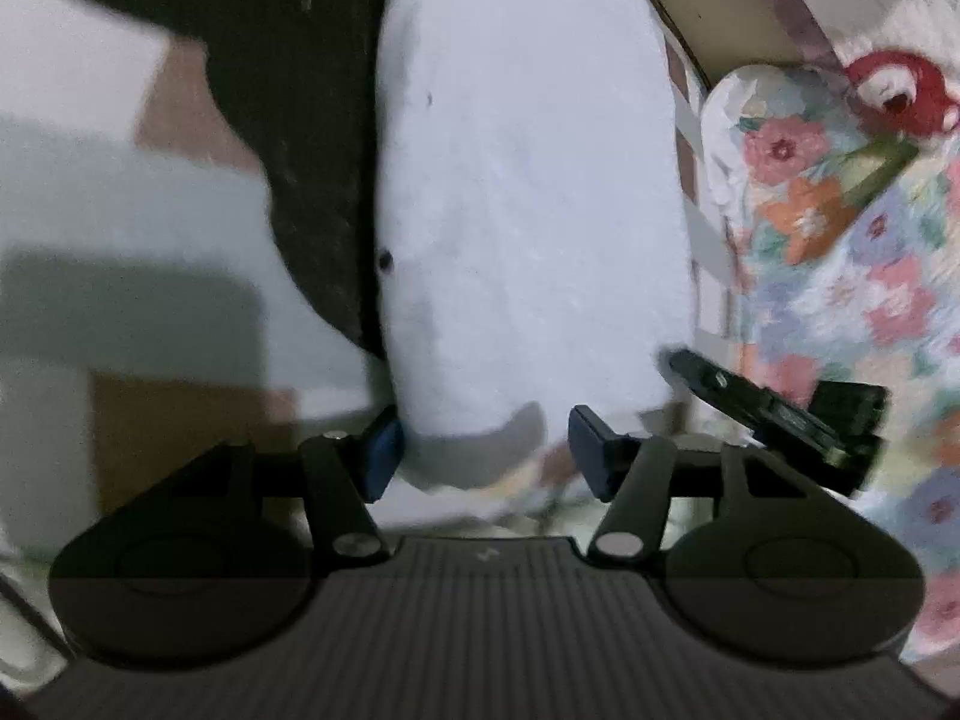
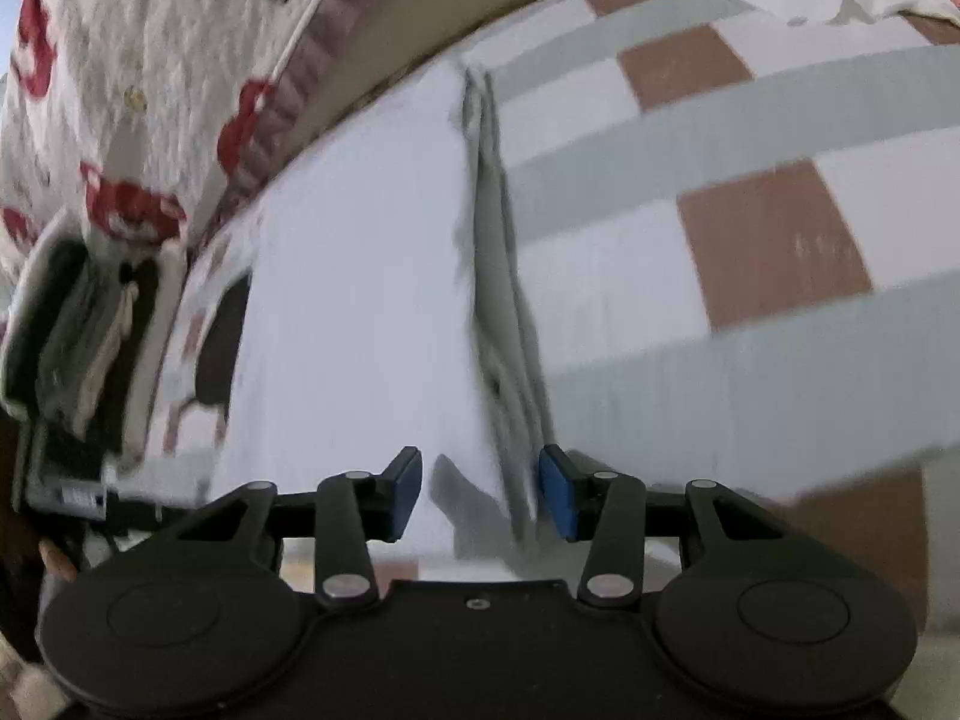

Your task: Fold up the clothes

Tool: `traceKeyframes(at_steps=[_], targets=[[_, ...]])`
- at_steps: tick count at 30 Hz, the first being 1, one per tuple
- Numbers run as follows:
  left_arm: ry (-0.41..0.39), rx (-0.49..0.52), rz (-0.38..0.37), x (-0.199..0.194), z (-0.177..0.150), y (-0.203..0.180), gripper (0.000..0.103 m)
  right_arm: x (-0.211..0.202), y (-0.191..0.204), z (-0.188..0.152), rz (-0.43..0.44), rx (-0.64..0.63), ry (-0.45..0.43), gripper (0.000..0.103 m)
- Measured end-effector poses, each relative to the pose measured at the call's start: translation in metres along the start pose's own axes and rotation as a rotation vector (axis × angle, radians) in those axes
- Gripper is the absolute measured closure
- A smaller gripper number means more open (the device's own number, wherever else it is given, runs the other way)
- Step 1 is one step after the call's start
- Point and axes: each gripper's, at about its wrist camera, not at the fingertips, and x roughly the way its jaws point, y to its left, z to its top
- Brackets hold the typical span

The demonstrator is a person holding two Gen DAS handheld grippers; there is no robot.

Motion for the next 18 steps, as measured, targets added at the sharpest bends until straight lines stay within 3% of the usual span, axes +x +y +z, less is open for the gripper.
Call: traceKeyframes(at_steps=[2, 5, 6, 7, 8, 10, 12, 15, 16, 17, 18], targets=[[-0.061, 0.041, -0.008, -0.008, 0.0, -0.004, 0.049, -0.001, 0.0, -0.009, -0.004, -0.001, 0.01, 0.053], [-0.07, 0.119, 0.022, -0.012, -0.001, -0.013, 0.05, -0.002, -0.001, -0.023, -0.009, -0.003, 0.025, 0.053], [-0.063, 0.164, 0.054, -0.01, 0.0, -0.018, 0.056, -0.002, -0.001, -0.028, -0.011, -0.004, 0.031, 0.053], [-0.056, 0.239, 0.101, -0.008, -0.003, -0.027, 0.071, -0.002, -0.003, -0.03, 0.008, 0.021, 0.035, 0.053], [-0.047, 0.316, 0.151, -0.005, -0.006, -0.036, 0.077, -0.001, -0.006, -0.031, 0.029, 0.048, 0.038, 0.053], [-0.031, 0.472, 0.25, -0.001, -0.013, -0.055, 0.079, 0.001, -0.011, -0.034, 0.071, 0.101, 0.046, 0.052], [-0.034, 0.498, 0.251, -0.002, -0.015, -0.059, 0.08, 0.002, -0.015, -0.038, 0.1, 0.15, 0.045, 0.052], [-0.065, 0.533, 0.26, -0.003, -0.016, -0.063, 0.088, 0.002, -0.015, -0.041, 0.092, 0.172, 0.024, 0.052], [-0.08, 0.549, 0.261, -0.006, -0.017, -0.062, 0.089, 0.002, -0.013, -0.041, 0.08, 0.163, 0.014, 0.055], [-0.094, 0.577, 0.275, -0.007, -0.019, -0.064, 0.09, 0.004, -0.009, -0.04, 0.056, 0.132, -0.001, 0.066], [-0.102, 0.609, 0.297, -0.005, -0.021, -0.067, 0.09, 0.005, -0.005, -0.039, 0.057, 0.105, -0.015, 0.087]])
